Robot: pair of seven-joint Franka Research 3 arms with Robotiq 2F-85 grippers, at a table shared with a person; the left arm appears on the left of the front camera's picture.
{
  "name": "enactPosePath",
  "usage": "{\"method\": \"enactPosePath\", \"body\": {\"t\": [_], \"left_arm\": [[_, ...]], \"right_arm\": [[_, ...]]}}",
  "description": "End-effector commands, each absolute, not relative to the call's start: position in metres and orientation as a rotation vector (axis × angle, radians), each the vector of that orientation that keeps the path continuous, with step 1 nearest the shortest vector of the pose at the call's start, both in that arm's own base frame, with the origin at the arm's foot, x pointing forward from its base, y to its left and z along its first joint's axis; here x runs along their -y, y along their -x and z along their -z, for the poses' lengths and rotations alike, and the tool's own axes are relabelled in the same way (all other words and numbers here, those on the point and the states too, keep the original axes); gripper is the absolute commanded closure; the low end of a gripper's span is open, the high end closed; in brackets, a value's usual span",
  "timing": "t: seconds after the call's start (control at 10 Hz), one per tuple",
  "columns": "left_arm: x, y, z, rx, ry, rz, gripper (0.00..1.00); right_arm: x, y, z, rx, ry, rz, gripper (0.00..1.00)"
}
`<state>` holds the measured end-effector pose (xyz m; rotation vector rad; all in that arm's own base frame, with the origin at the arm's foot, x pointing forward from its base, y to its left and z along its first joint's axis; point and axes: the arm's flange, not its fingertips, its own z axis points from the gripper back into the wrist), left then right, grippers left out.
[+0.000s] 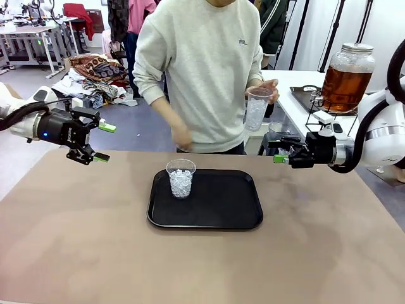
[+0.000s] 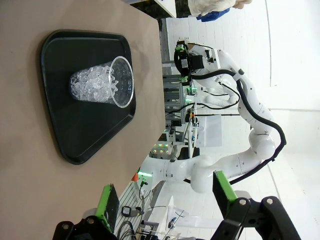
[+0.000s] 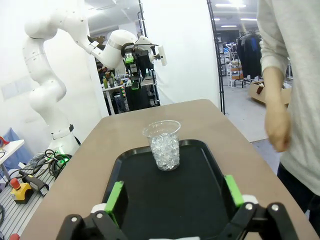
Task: Pour the drink into the iced cup.
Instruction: Pick up the iced cup indicated by the human and present it to them.
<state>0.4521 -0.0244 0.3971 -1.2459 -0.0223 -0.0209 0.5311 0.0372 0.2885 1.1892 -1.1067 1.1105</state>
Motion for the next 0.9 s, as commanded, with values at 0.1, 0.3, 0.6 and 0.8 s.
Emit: {"method": "enactPosePath", "body": {"t": [0.1, 0.3, 0.6, 0.8], "left_arm": [[0.0245, -0.4526, -0.3982, 0.018, 1.249, 0.016, 0.00], [0.0245, -0.4526, -0.3982, 0.018, 1.249, 0.016, 0.00], [0.0245, -0.4526, -0.3982, 0.018, 1.249, 0.016, 0.00], [0.0245, -0.4526, -0.3982, 0.018, 1.249, 0.016, 0.00]], "right_arm": [[-0.0392, -0.5328, -0.2913, 1.103, -1.189, -1.113, 0.00], [-0.0392, -0.5328, -0.2913, 1.103, -1.189, -1.113, 0.00], [-0.0392, -0.5328, -0.2913, 1.103, -1.189, -1.113, 0.00], [-0.0392, -0.5328, -0.2913, 1.103, -1.189, -1.113, 0.00]]}}
